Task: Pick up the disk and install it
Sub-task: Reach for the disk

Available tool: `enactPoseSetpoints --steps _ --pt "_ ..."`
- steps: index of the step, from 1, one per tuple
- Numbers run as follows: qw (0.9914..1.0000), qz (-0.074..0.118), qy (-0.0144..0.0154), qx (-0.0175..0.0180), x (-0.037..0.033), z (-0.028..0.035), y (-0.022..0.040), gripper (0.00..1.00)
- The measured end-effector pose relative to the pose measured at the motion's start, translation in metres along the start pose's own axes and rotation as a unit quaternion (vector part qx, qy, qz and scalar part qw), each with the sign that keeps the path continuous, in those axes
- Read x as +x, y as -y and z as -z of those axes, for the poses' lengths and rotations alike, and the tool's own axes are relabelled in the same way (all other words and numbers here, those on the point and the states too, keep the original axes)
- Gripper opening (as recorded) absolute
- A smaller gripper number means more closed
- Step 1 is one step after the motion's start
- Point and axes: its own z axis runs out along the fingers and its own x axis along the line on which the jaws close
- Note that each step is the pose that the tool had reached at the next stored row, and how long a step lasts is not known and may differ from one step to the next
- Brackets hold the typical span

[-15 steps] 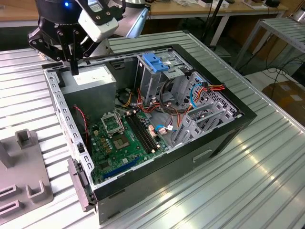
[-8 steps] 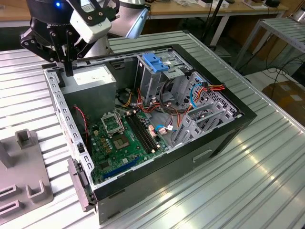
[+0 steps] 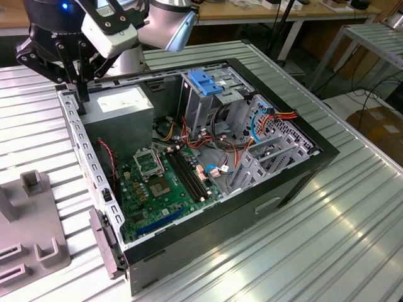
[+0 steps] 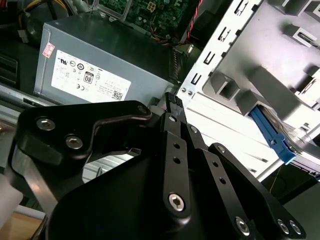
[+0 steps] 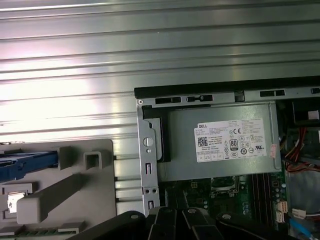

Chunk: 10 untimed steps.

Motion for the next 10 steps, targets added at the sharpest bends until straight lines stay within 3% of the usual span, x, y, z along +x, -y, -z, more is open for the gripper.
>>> enactPoseSetpoints --steps 10 --pt "1.00000 0.000 0.0001 -0.0001 0.0160 0.0004 0.0012 0.10"
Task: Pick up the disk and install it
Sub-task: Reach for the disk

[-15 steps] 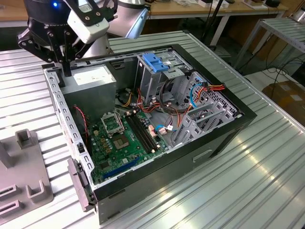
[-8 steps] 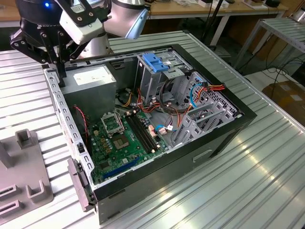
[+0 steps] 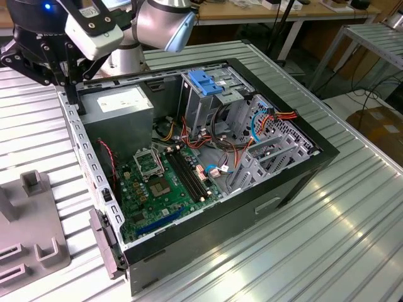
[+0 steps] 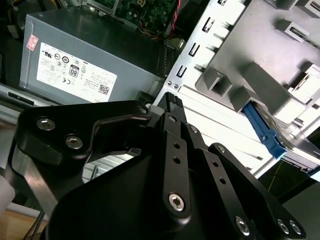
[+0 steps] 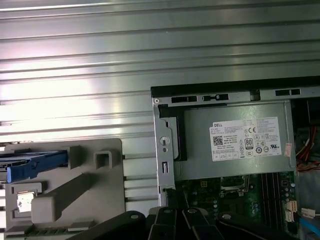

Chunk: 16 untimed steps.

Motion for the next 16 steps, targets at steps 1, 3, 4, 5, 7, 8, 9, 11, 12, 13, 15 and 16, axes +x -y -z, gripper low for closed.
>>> enactPoseSetpoints --steps 1,3,4,5,7,8,9,11,12,13,15,16 --pt "1.00000 0.000 0.0000 0.0000 0.0015 0.0001 0.0001 0.10" --pt "1.00000 0.000 0.0000 0.0000 0.0053 0.0002 0.0004 0.10" --pt "1.00000 0.000 0.0000 0.0000 0.0066 0.0002 0.0005 0.10" --pt "1.00000 0.000 0.0000 0.0000 0.0082 0.0003 0.0006 0.10" --pt "1.00000 0.000 0.0000 0.0001 0.0110 0.0004 0.0008 0.10" --pt "1.00000 0.000 0.0000 0.0000 0.0125 0.0004 0.0010 0.10" --pt "1.00000 0.000 0.0000 0.0000 0.0140 0.0004 0.0011 0.10" --pt "1.00000 0.000 0.0000 0.0000 0.0175 0.0005 0.0013 0.10" --pt "1.00000 0.000 0.0000 0.0000 0.0189 0.0005 0.0014 0.10" --pt "1.00000 0.000 0.0000 0.0000 0.0203 0.0006 0.0015 0.10" --pt "1.00000 0.000 0.0000 0.0000 0.0233 0.0007 0.0018 0.10" --pt "1.00000 0.000 0.0000 0.0000 0.0248 0.0007 0.0019 0.10"
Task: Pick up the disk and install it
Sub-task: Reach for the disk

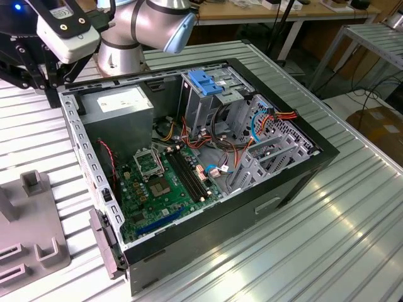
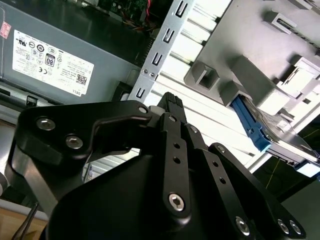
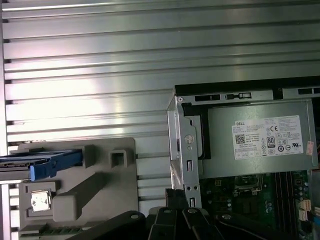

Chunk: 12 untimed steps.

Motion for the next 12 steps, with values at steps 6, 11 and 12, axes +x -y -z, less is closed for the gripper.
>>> enactPoseSetpoints --steps 6,11,12 --pt "1.00000 0.000 0.0000 0.0000 0.0142 0.0004 0.0009 0.10" --pt "1.00000 0.000 0.0000 0.0000 0.0296 0.0008 0.0015 0.10" --pt "1.00000 0.000 0.0000 0.0000 0.0325 0.0009 0.0015 0.10"
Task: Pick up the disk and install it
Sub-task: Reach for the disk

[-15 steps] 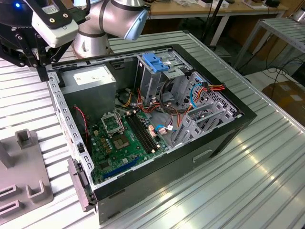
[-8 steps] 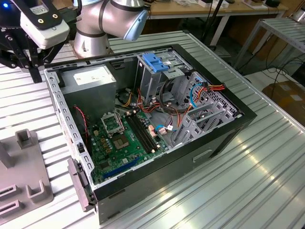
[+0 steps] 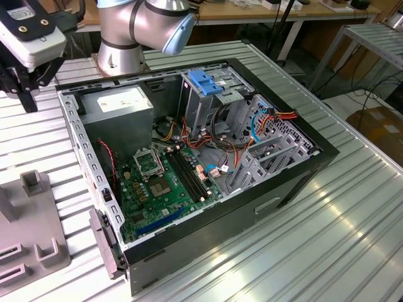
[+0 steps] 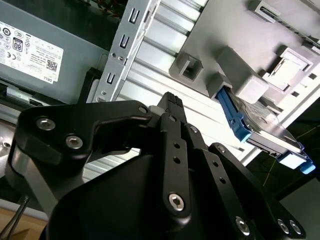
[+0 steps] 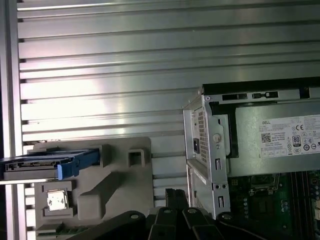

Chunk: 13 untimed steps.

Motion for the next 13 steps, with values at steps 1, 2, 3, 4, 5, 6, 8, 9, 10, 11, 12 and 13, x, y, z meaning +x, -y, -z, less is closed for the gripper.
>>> enactPoseSetpoints --steps 1,2,3,4,5,6,8,9,10,11,12,13 --pt "1.00000 0.000 0.0000 0.0000 0.0046 0.0001 -0.0001 0.10" --pt "1.00000 0.000 0.0000 0.0000 0.0080 0.0002 -0.0004 0.10" --pt "1.00000 0.000 0.0000 0.0000 0.0147 0.0003 -0.0009 0.10" --pt "1.00000 0.000 0.0000 0.0000 0.0177 0.0004 -0.0013 0.10" --pt "1.00000 0.000 0.0000 0.0000 0.0209 0.0004 -0.0015 0.10" --pt "1.00000 0.000 0.0000 0.0000 0.0258 0.0005 -0.0018 0.10" --pt "1.00000 0.000 0.0000 0.0000 0.0335 0.0008 -0.0021 0.10" --pt "1.00000 0.000 0.0000 0.0000 0.0369 0.0008 -0.0023 0.10" --pt "1.00000 0.000 0.0000 0.0000 0.0396 0.0009 -0.0023 0.10" --pt "1.00000 0.000 0.0000 0.0000 0.0439 0.0010 -0.0022 0.10" --pt "1.00000 0.000 0.0000 0.0000 0.0479 0.0011 -0.0021 0.10" --pt "1.00000 0.000 0.0000 0.0000 0.0506 0.0012 -0.0021 0.10"
